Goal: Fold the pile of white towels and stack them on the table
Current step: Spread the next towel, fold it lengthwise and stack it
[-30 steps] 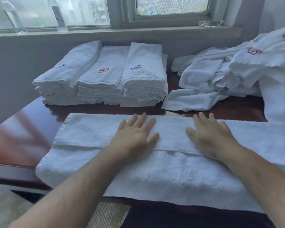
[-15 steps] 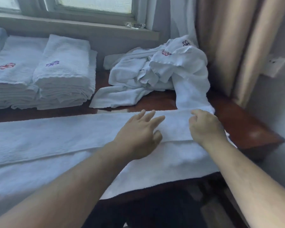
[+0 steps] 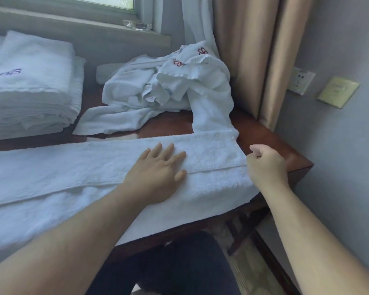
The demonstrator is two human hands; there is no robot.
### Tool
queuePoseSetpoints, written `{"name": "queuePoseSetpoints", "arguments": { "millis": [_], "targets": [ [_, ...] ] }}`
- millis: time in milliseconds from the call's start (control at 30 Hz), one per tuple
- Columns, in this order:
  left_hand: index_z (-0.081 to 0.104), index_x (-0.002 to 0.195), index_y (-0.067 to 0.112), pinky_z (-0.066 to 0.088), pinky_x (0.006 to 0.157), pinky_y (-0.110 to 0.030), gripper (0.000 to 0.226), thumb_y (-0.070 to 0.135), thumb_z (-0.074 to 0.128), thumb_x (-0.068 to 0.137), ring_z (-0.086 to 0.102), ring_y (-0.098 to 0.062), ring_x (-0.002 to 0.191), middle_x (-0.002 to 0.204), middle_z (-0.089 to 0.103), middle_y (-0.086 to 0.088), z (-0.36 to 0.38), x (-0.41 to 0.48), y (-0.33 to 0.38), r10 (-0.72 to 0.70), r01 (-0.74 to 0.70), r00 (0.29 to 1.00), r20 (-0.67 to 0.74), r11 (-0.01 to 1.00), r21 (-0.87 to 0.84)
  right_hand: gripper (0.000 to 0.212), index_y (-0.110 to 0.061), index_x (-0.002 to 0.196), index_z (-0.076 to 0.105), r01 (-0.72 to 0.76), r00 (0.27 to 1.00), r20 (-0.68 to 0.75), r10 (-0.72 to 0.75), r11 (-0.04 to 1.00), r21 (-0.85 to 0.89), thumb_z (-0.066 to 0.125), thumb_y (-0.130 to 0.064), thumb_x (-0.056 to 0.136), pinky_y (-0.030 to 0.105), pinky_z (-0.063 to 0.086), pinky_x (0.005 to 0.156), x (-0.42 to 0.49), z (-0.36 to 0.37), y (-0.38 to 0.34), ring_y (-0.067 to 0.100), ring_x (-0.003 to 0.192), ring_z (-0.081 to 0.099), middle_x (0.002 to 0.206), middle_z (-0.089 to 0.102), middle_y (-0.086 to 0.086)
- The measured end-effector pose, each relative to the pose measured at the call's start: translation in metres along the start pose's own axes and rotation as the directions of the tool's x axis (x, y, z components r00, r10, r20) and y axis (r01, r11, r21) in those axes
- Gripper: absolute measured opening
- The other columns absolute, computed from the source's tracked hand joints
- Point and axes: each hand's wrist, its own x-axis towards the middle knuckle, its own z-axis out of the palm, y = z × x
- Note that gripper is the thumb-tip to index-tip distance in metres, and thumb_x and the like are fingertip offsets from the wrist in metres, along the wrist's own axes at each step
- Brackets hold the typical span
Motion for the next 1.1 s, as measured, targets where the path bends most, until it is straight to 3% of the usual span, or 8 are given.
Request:
{"name": "queuePoseSetpoints", "arguments": {
  "millis": [100, 167, 367, 600, 700, 767, 933, 1100],
  "targets": [
    [0.009, 0.158, 0.043, 0.001, 0.125, -0.042, 0.060, 0.060, 0.018, 0.101, -0.003, -0.023, 0.156, 0.170, 0.001, 0.003, 0.001, 0.000, -0.001, 0.001, -0.001, 1.000, -0.020, 1.000, -0.005, 0.020, -0.021, 0.095, 0.068, -0.111, 0.972, -0.194, 0.136, 0.985, 0.133, 0.052, -0.033, 0.094, 0.031, 0.040, 0.074, -0.020, -0.011, 0.025, 0.022, 0.094, 0.061, 0.088, 0.066, -0.011],
    [0.012, 0.157, 0.043, 0.002, 0.125, -0.041, 0.059, 0.059, 0.019, 0.101, -0.002, -0.021, 0.155, 0.169, 0.003, 0.004, 0.000, 0.000, 0.000, 0.001, -0.001, 0.999, -0.035, 1.000, -0.010, 0.027, -0.022, 0.078, 0.058, -0.170, 0.956, -0.221, 0.191, 0.979, 0.111, 0.050, -0.042, 0.094, 0.032, 0.035, 0.060, -0.026, -0.014, 0.036, 0.018, 0.076, 0.057, 0.077, 0.062, -0.010],
    [0.009, 0.157, 0.045, 0.001, 0.125, -0.041, 0.058, 0.058, 0.018, 0.101, -0.004, -0.021, 0.156, 0.170, 0.000, 0.004, -0.002, -0.001, 0.001, -0.007, 0.007, 1.000, -0.006, 1.000, -0.015, 0.060, -0.020, 0.059, 0.033, -0.213, 0.960, 0.206, 0.191, 0.973, 0.090, 0.058, -0.063, 0.091, 0.033, 0.026, 0.052, -0.037, -0.013, 0.050, 0.008, 0.046, 0.033, 0.047, 0.033, -0.014],
    [0.029, 0.151, 0.046, 0.012, 0.121, -0.038, 0.054, 0.059, 0.029, 0.099, 0.012, -0.016, 0.152, 0.165, 0.022, 0.012, -0.001, -0.002, 0.002, -0.019, 0.010, 0.995, -0.100, 0.996, -0.090, 0.036, -0.021, 0.068, 0.046, -0.161, 0.976, 0.194, 0.103, 0.936, 0.314, 0.060, -0.051, 0.081, 0.033, 0.033, 0.060, -0.043, -0.023, 0.042, 0.011, 0.061, 0.041, 0.059, 0.042, -0.016],
    [0.062, 0.123, 0.047, 0.029, 0.109, -0.034, 0.032, 0.050, 0.039, 0.102, 0.037, -0.015, 0.130, 0.135, 0.052, 0.018, -0.010, -0.007, 0.004, 0.040, -0.096, 0.963, -0.266, 0.974, -0.203, 0.016, -0.028, 0.094, 0.063, -0.167, 0.986, 0.076, 0.149, 0.878, 0.448, 0.071, -0.038, 0.085, 0.033, 0.049, 0.071, -0.033, -0.030, 0.026, 0.012, 0.086, 0.061, 0.091, 0.064, -0.012],
    [0.070, 0.098, 0.043, 0.039, 0.098, -0.033, 0.032, 0.052, 0.039, 0.100, 0.047, -0.012, 0.110, 0.110, 0.058, 0.019, -0.022, -0.013, 0.007, 0.058, -0.150, 0.955, -0.290, 0.940, -0.307, 0.017, -0.033, 0.104, 0.068, -0.255, 0.967, 0.172, 0.189, 0.734, 0.630, 0.073, -0.028, 0.088, 0.037, 0.057, 0.077, -0.025, -0.035, 0.015, 0.016, 0.092, 0.069, 0.103, 0.070, -0.002],
    [0.064, 0.089, 0.037, 0.040, 0.066, -0.017, 0.055, 0.086, 0.042, 0.077, 0.055, 0.001, 0.077, 0.085, 0.059, 0.020, -0.051, -0.033, 0.020, 0.228, -0.170, 0.969, 0.096, 0.894, -0.415, 0.011, -0.008, 0.104, 0.071, -0.438, 0.898, 0.411, 0.156, 0.402, 0.804, 0.067, -0.013, 0.095, 0.024, 0.054, 0.052, -0.003, -0.039, -0.009, 0.014, 0.061, 0.071, 0.076, 0.075, 0.006],
    [0.064, 0.093, 0.016, 0.048, 0.071, -0.028, 0.030, 0.044, 0.054, 0.099, 0.059, -0.009, 0.078, 0.087, 0.064, 0.005, -0.063, -0.030, 0.020, 0.100, -0.074, 0.988, 0.115, 0.973, -0.217, 0.030, -0.005, 0.113, 0.063, -0.508, 0.842, 0.539, 0.011, 0.351, 0.787, 0.051, -0.006, 0.086, 0.030, 0.054, 0.072, 0.013, -0.042, -0.013, 0.027, 0.092, 0.076, 0.106, 0.076, 0.015]
  ]
}}
